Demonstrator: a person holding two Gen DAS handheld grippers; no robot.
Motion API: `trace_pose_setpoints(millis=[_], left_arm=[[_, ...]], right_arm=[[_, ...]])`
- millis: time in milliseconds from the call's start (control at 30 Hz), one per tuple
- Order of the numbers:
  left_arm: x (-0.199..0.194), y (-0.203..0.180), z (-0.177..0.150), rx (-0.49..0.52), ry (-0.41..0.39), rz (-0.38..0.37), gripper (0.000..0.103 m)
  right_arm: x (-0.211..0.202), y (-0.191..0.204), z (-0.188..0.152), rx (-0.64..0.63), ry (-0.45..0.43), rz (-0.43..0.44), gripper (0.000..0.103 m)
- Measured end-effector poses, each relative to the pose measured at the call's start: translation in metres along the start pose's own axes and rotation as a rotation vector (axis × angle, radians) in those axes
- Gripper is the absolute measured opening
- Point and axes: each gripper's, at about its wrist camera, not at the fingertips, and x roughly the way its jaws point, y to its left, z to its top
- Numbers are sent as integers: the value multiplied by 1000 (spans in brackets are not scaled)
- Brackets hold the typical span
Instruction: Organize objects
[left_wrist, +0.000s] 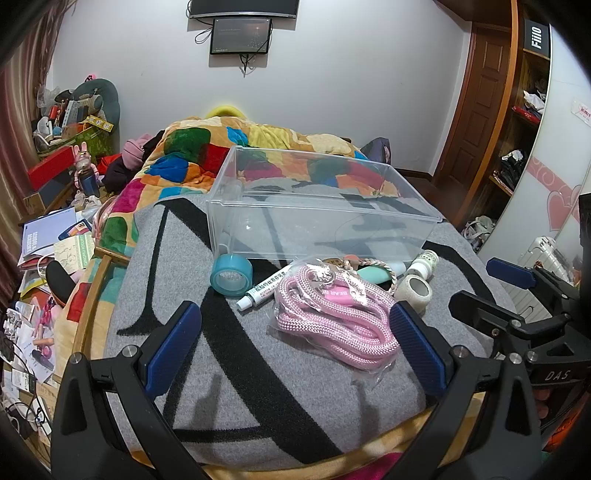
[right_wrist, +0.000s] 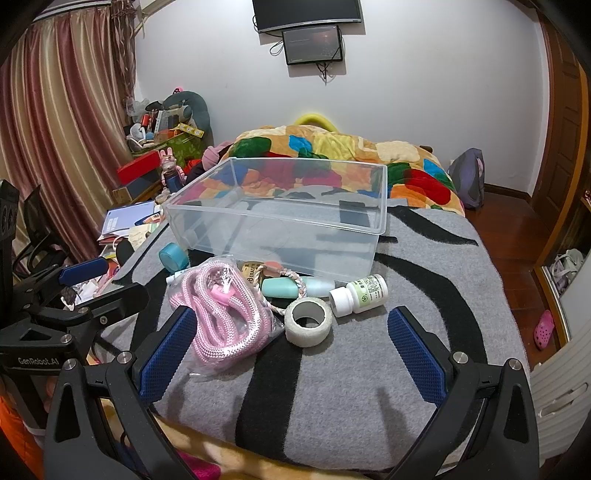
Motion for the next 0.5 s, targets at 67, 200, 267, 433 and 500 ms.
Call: trace_pose_setpoints(millis=[67,200,267,433,500], left_arm=[[0,0,0,-1,1,0,103],[1,0,0,-2,3,-1,103],[1,0,0,-1,2,-1,103],[1,0,0,-2,3,-2,103],[1,-1,0,-1,4,-4,103]], right_arm=[[0,0,0,1,1,1,103],[0,1,0,1,3,2,103],[0,3,-1,1,5,4,103],[0,2,-1,1,4,3,103],[0,3,-1,1,4,3,103]])
